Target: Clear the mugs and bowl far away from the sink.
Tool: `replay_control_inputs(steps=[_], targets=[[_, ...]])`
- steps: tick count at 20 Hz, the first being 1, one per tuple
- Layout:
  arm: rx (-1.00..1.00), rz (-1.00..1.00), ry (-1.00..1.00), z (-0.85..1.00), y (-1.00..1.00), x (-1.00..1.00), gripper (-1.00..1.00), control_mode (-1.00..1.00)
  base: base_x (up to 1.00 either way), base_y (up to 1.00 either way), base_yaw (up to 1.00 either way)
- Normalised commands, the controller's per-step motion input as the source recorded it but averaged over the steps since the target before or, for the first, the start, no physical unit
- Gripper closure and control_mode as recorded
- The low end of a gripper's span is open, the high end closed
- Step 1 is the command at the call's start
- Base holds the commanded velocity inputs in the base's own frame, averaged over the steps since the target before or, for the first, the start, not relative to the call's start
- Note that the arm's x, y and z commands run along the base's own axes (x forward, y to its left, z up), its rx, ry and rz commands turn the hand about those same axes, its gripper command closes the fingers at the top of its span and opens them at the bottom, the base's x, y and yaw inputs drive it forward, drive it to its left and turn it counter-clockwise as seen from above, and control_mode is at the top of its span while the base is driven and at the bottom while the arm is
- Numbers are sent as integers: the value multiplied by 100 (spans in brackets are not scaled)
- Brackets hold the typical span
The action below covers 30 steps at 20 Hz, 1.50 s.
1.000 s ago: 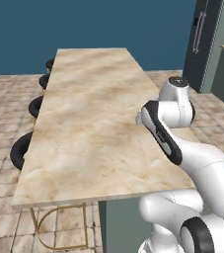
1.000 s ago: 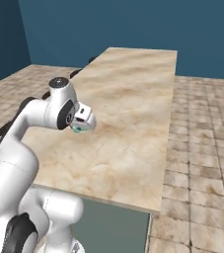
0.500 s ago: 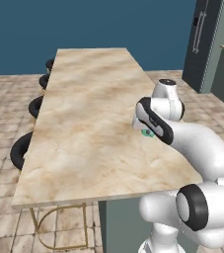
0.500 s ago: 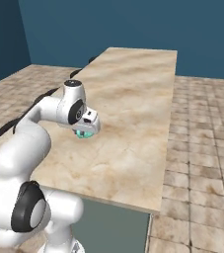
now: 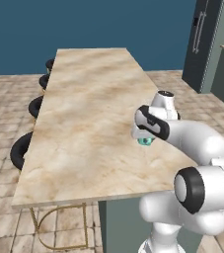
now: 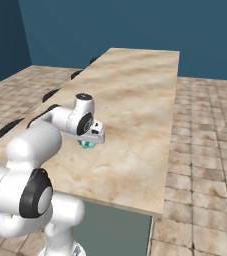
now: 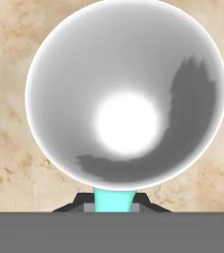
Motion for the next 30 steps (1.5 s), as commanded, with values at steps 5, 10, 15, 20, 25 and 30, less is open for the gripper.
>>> replay_control_inputs(steps=[5, 10, 15, 20, 25, 30], targets=[[0, 0, 10, -46, 0, 13, 100, -100, 0, 0, 0], [0, 0, 8, -42, 0, 9, 100, -100, 0, 0, 0], [0, 0, 1, -38, 0, 5, 100, -100, 0, 0, 0], [0, 0, 0, -42, 0, 0, 100, -100, 0, 0, 0], [2, 0, 0, -39, 0, 0, 100, -100, 0, 0, 0], [2, 0, 0, -46, 0, 0, 100, -100, 0, 0, 0]])
